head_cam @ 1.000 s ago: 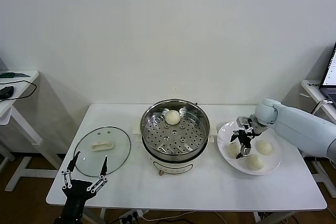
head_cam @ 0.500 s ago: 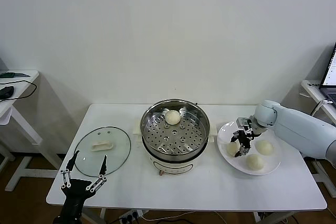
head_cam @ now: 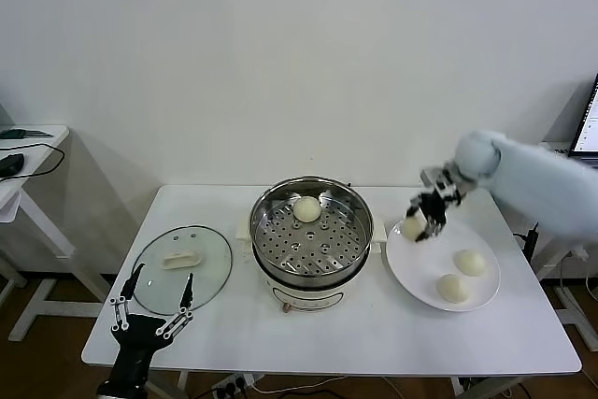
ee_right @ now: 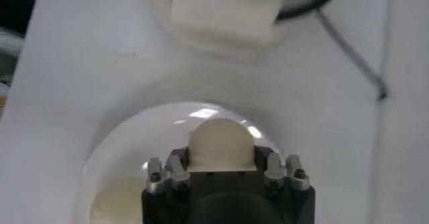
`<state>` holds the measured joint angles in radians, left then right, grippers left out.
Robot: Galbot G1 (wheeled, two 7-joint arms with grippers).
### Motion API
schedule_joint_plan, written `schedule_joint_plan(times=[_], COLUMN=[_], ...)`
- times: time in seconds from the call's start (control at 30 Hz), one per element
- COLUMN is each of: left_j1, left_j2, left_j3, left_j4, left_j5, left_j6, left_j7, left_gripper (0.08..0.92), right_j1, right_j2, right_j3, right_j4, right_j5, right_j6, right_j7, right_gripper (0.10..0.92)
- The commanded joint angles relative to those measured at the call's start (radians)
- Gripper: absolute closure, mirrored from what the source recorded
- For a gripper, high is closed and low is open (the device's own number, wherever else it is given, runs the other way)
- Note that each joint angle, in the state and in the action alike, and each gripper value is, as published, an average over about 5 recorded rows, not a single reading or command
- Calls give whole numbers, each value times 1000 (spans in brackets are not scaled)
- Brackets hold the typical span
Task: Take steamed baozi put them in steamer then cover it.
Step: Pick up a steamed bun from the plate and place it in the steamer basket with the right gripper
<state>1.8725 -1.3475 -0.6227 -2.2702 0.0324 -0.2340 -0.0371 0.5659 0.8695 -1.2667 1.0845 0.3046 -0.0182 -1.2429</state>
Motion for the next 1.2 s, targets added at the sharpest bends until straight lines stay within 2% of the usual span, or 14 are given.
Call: schedule_joint_plan(times=[0.03,0.27,0.6,1.2], left_j1=[-1,-5,-29,-29], left_j2=[1,3,2,3], left_j3=[5,10,35,24], left_j4=[-2,-8,6,3], left_j5=[0,1,4,5], left_j6=[1,6,13,11], left_j7=[-1,-3,-6,-8], left_gripper=[177,177,177,177], right_j1=[280,284,187,24], right_j2=[126,279,484,560], right_j3=[-113,-162,-233,-246], right_j4=[55,115,80,13], right_j5=[143,260,301,263], right_j6=[-15,-110,-205,-239], right_j7=[-123,-46,87,187], right_gripper=[372,370,369,364])
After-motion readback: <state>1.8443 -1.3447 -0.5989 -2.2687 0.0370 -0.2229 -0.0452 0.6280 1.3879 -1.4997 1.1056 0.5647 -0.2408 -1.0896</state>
